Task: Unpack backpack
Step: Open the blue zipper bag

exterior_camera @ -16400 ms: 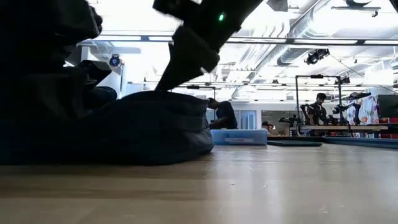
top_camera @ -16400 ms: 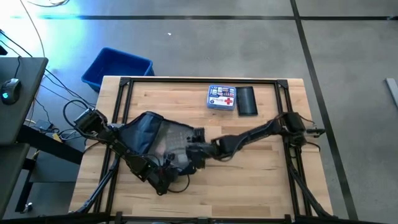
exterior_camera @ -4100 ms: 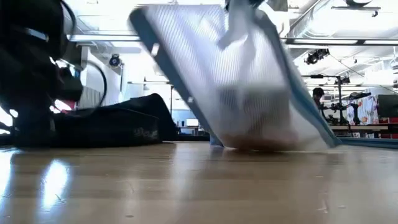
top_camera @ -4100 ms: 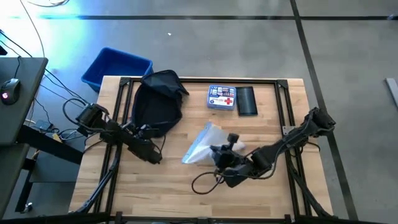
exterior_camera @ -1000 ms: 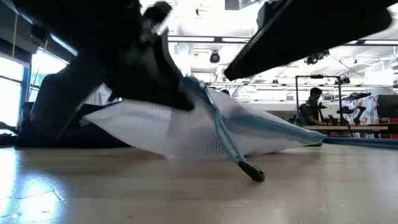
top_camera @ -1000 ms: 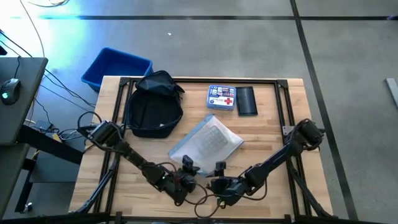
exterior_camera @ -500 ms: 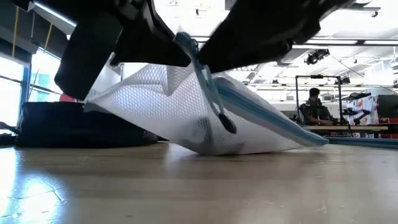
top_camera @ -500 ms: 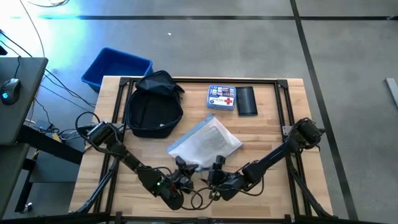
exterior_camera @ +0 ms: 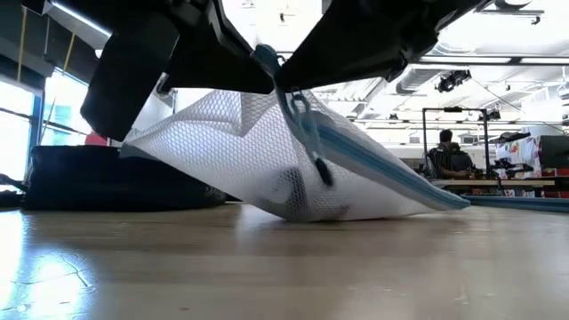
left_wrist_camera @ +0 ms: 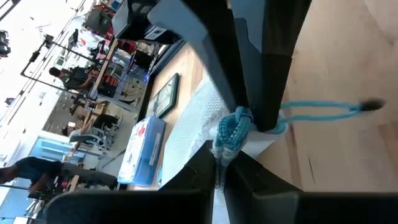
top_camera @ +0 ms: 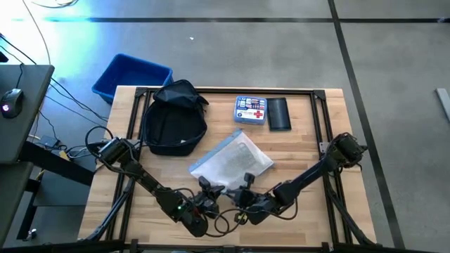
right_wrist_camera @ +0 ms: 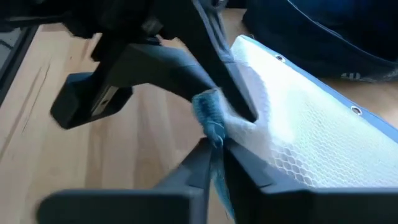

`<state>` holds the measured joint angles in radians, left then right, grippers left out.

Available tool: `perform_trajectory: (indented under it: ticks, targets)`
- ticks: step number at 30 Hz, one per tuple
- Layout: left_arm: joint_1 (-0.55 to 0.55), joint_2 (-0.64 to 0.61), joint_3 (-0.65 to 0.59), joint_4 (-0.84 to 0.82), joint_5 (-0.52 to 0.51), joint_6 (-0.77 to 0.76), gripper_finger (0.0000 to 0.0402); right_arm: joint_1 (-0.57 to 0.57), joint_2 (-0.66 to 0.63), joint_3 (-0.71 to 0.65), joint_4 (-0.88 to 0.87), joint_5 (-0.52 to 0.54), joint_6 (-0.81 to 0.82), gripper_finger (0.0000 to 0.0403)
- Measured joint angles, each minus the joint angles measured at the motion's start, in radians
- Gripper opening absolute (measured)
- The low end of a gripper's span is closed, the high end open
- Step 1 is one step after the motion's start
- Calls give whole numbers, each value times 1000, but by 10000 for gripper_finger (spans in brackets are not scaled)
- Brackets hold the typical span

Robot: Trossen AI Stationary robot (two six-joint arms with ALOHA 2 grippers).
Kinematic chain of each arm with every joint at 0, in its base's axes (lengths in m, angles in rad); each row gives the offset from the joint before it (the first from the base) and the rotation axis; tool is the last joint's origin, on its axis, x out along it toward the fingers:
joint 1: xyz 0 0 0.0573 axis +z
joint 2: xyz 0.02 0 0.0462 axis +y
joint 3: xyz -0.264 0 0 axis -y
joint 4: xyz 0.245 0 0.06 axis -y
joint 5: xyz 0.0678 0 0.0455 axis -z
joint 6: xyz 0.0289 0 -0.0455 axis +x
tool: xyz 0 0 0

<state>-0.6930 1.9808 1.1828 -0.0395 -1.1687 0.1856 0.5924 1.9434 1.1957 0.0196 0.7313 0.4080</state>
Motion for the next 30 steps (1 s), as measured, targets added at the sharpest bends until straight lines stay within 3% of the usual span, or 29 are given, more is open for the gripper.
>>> perform_trajectory:
  ticks: [6, 9, 13, 19, 23, 27, 30]
  targets:
    - [-15, 0, 0, -37, 11, -22, 1, 17, 0, 0, -37, 12, 16, 2]
    - [-23, -2, 0, -42, 104, -5, 14, 20, 0, 1, -78, 7, 37, 1]
    - [-34, -2, 0, -25, 184, 18, 59, 18, 1, 0, -87, -56, 5, 0]
    - [-30, -2, 0, 34, 196, 20, 143, 17, 1, 0, -84, -71, -6, 0]
    - [-9, -2, 0, 62, 200, -26, 176, 16, 1, 0, -83, -78, -15, 0]
    - [4, -2, 0, 61, 201, -35, 181, 16, 1, 0, -83, -91, -29, 0]
    - [12, -2, 0, 61, 230, -35, 157, 16, 1, 0, -83, -95, -32, 0]
